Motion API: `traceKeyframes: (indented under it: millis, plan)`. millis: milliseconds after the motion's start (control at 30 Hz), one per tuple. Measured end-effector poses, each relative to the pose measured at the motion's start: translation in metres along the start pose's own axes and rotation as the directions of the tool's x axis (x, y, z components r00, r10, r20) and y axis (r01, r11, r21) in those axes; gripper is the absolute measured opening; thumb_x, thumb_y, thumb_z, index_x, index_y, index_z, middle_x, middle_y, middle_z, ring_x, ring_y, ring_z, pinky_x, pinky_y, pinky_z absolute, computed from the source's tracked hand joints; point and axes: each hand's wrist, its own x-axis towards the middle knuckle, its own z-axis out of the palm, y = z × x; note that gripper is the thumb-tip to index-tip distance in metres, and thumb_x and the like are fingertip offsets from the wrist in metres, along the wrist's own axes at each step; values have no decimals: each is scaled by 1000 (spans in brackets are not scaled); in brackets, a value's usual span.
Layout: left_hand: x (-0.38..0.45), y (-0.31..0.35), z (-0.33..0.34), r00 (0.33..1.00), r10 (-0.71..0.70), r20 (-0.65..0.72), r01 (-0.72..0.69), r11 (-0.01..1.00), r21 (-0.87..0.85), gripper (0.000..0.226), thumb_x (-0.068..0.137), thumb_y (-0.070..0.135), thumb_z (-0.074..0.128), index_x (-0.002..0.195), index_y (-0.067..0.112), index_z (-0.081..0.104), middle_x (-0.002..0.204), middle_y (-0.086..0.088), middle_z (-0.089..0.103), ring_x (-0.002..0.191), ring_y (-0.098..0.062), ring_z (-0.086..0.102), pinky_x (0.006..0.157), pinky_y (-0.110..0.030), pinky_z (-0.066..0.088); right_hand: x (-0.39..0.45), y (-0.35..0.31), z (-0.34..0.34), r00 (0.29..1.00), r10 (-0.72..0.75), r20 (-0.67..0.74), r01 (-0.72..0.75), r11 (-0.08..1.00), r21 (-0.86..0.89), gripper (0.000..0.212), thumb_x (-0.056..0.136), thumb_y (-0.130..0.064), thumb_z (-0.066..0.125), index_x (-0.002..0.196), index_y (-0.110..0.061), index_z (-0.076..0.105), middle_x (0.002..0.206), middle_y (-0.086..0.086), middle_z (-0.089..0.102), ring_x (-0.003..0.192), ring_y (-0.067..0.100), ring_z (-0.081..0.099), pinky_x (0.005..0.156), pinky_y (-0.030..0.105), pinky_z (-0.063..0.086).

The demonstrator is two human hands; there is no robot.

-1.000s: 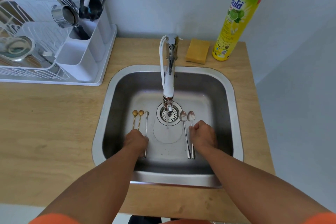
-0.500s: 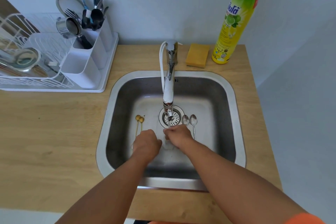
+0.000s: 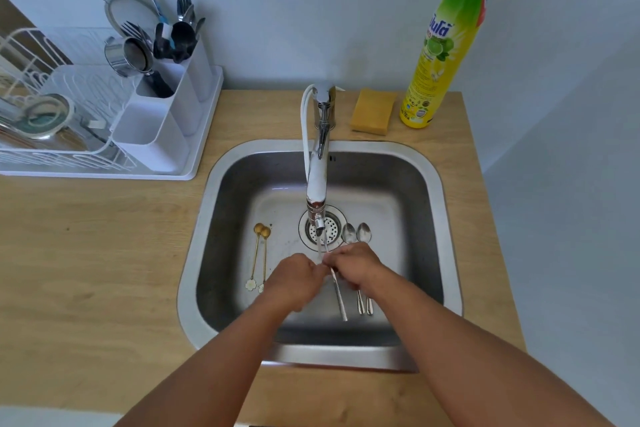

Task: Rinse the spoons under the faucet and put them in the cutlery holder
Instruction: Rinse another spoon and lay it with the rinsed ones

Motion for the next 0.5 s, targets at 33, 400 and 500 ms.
traceKeyframes:
  millis: [33,400,500]
  plan:
    - [4,-1,-3,998,-52,35,58,978,-201,32,99,43,53,92,16,70,92,-8,75,71,-22,70,54,-30,56,-2,0,-5,1000,-4,19,4,1000,-3,12,84,-19,73,84,-9,79,71,5,71,58,18,48,44,20,31]
    - [26,-1,13,991,-107,77,123,544,-830,17,91,33,78,105,22,77,100,2,81,81,-13,69,64,-31,57,-31,7,-22,994,-56,91,60,997,-44,13,90,-16,67,83,-14,79,66,-2,73,51,13,44,46,21,35]
    - [26,1,23,989,-145,-9,71,537,-841,18,95,34,74,97,17,77,83,1,79,69,-13,65,61,-31,61,-35,11,-21,992,-57,114,61,998,-33,16,93,-15,64,86,-12,78,64,-1,71,51,12,55,49,23,45]
